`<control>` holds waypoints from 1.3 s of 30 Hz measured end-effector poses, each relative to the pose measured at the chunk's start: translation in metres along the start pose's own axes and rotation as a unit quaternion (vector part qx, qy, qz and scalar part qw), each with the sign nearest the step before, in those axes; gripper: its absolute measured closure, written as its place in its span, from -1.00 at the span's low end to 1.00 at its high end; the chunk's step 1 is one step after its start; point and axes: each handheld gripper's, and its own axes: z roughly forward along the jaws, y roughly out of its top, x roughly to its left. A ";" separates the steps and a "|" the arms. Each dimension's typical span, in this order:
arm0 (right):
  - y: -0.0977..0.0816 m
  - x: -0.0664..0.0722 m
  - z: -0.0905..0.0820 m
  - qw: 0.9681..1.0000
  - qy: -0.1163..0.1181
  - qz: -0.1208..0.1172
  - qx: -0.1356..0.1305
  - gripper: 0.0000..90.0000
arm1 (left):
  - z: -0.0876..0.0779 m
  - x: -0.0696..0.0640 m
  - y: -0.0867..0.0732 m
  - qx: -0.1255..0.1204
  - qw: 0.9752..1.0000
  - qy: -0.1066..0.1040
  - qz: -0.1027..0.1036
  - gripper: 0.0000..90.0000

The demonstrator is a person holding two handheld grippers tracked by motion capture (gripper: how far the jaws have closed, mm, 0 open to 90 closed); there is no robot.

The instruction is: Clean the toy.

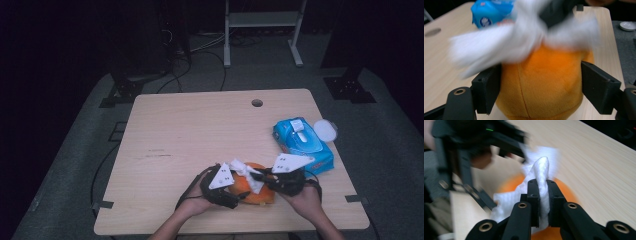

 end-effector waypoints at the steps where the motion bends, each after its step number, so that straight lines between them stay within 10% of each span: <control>1: -0.005 -0.007 -0.004 1.000 -0.010 0.008 0.002 0.82 | -0.001 0.003 -0.002 0.002 1.000 -0.006 -0.011 -0.51; 5: -0.017 -0.017 -0.007 0.999 -0.014 0.036 0.007 0.82 | -0.002 0.005 0.003 -0.018 0.999 -0.020 -0.035 -0.75; 10: -0.004 0.002 0.005 1.000 0.017 0.004 -0.005 0.82 | 0.003 0.002 0.005 -0.012 1.000 -0.012 -0.011 -0.67; 20: -0.024 -0.018 -0.002 0.999 -0.004 0.030 0.022 0.81 | -0.008 0.029 -0.015 -0.009 0.996 -0.017 -0.092 -0.49; 29: -0.015 -0.007 0.004 1.000 0.012 0.008 0.016 0.80 | -0.004 0.014 -0.003 -0.023 0.999 -0.016 -0.036 -0.62; 39: -0.019 -0.008 -0.003 0.999 0.038 0.018 0.018 0.80 | -0.013 0.042 -0.018 -0.018 0.990 -0.005 -0.138 -0.39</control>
